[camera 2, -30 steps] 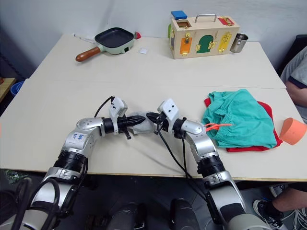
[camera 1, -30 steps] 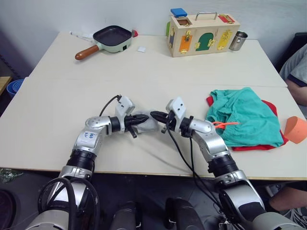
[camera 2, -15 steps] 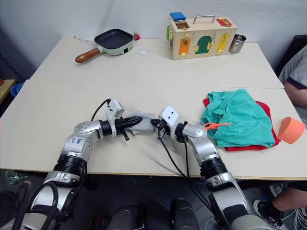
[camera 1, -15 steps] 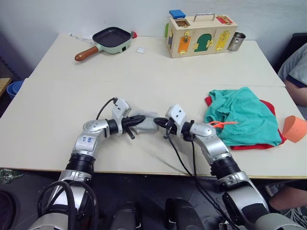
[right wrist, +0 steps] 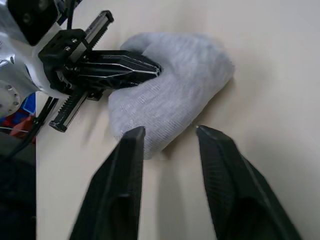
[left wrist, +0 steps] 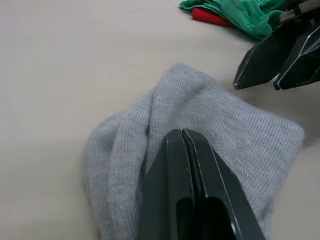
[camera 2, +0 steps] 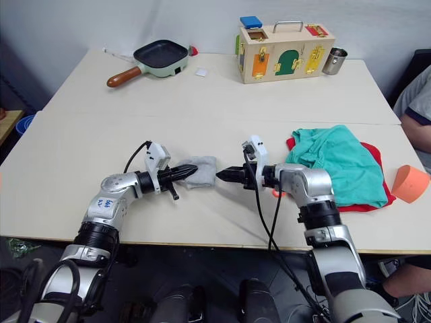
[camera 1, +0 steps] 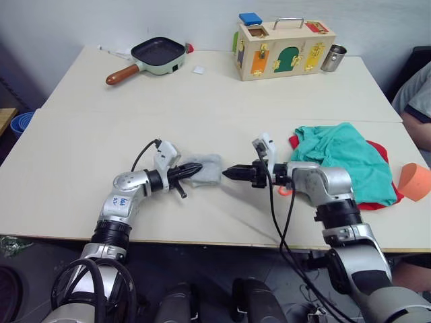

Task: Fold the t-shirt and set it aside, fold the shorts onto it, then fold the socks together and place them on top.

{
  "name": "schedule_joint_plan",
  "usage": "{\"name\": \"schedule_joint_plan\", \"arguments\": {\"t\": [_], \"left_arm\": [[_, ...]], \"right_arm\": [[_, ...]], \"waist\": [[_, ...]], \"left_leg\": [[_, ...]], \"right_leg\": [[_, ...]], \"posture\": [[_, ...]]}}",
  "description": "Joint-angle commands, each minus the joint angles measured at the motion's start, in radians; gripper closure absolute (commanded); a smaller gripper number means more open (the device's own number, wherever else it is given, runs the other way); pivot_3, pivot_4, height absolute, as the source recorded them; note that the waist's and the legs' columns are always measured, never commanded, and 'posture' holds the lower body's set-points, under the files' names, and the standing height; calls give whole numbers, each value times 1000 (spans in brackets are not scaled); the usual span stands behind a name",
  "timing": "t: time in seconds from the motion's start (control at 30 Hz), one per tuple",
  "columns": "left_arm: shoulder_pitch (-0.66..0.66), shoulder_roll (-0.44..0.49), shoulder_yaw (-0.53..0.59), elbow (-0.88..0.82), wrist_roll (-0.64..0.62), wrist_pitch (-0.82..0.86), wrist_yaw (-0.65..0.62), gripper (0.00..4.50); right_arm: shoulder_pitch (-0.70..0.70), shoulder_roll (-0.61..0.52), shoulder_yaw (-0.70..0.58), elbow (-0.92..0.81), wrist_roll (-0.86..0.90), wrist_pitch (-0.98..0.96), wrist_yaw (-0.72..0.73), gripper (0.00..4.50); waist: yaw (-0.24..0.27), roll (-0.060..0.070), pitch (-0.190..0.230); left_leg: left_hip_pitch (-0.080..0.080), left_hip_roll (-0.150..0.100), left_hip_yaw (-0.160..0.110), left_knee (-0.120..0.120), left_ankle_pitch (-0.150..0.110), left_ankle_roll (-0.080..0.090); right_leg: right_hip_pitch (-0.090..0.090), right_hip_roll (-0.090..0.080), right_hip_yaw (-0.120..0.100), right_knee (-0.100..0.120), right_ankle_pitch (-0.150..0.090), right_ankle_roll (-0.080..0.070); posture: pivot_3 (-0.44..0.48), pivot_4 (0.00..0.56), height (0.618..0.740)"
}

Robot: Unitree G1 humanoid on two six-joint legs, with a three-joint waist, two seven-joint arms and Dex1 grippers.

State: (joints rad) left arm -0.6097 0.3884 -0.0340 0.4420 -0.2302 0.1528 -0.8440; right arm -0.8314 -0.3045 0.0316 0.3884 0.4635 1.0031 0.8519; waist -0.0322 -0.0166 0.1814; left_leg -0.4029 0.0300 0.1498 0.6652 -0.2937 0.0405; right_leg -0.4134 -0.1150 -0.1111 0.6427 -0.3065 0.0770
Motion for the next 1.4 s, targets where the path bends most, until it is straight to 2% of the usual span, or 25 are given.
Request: {"name": "schedule_joint_plan", "arguments": {"t": [0.03,0.13,0.2,0.27,0.53,0.63,0.7,0.8,0.87,1.0,1.13,1.23,1.4], "left_arm": [[10,8,8,11,8,-32,-15,4500],[12,11,11,8,4,-39,-23,4500],[12,10,10,10,5,-42,-24,4500],[12,11,11,12,6,-46,-25,4500],[37,37,29,-23,-4,-54,-35,4500],[73,34,73,-127,-112,-5,-101,4500],[98,47,100,-244,-177,48,-117,4089],[171,141,151,-530,-310,177,-162,3303],[208,178,175,-663,-370,242,-143,2720],[257,180,182,-830,-446,272,-121,1411],[266,164,169,-886,-451,250,-110,143],[263,160,157,-887,-456,253,-111,24],[250,149,152,-875,-467,257,-98,24]], "right_arm": [[-72,37,-28,40,41,102,-27,1479],[-115,74,-9,102,16,90,-39,478],[-131,91,-2,146,-3,64,-46,548],[-156,123,-39,206,5,60,-76,936],[-172,131,-73,258,7,12,-82,3700],[-140,91,-70,171,47,53,-10,4488],[-111,37,-70,72,94,109,51,4500],[-48,-196,-112,-142,254,273,240,4500],[-8,-342,-127,-173,295,298,333,4500],[14,-590,-146,-50,258,249,450,4500],[-66,-724,-117,193,149,135,490,4500],[-143,-770,-51,403,16,6,508,4500],[-257,-746,33,654,-168,-147,476,4500]], "waist": [[0,0,0],[-1,0,0],[-1,0,0],[0,0,0],[-2,0,0],[-3,0,0],[1,0,0],[6,2,2],[9,3,2],[5,3,2],[3,4,2],[2,5,3],[3,5,3]], "left_leg": [[0,0,0,0,0,0],[-1,0,0,0,0,0],[-1,0,0,0,0,0],[-1,-1,0,0,0,0],[-2,-1,0,0,0,0],[-2,-1,0,0,0,0],[-2,-1,0,0,0,0],[-6,-1,-3,0,-1,1],[-7,-2,-4,0,-2,3],[-2,-2,-3,-1,-6,5],[-1,-1,0,0,-5,4],[0,0,3,0,-4,3],[0,0,4,0,-3,2]], "right_leg": [[0,0,0,0,0,0],[-1,0,0,0,0,0],[-1,0,-1,0,0,0],[-1,0,-1,0,0,0],[-1,0,-1,0,0,0],[-1,0,-1,0,0,0],[-1,0,-1,0,0,0],[-2,-1,-2,-2,0,0],[-1,-1,-3,-6,0,0],[7,-1,-3,-15,1,2],[5,0,-1,-16,1,3],[4,2,1,-15,1,3],[3,2,2,-15,1,2]], "posture": [[0,150,740],[0,150,740],[0,150,740],[0,150,740],[0,150,740],[0,150,740],[0,150,740],[0,150,740],[0,150,740],[0,150,740],[0,150,740],[0,150,740],[0,150,740]]}}
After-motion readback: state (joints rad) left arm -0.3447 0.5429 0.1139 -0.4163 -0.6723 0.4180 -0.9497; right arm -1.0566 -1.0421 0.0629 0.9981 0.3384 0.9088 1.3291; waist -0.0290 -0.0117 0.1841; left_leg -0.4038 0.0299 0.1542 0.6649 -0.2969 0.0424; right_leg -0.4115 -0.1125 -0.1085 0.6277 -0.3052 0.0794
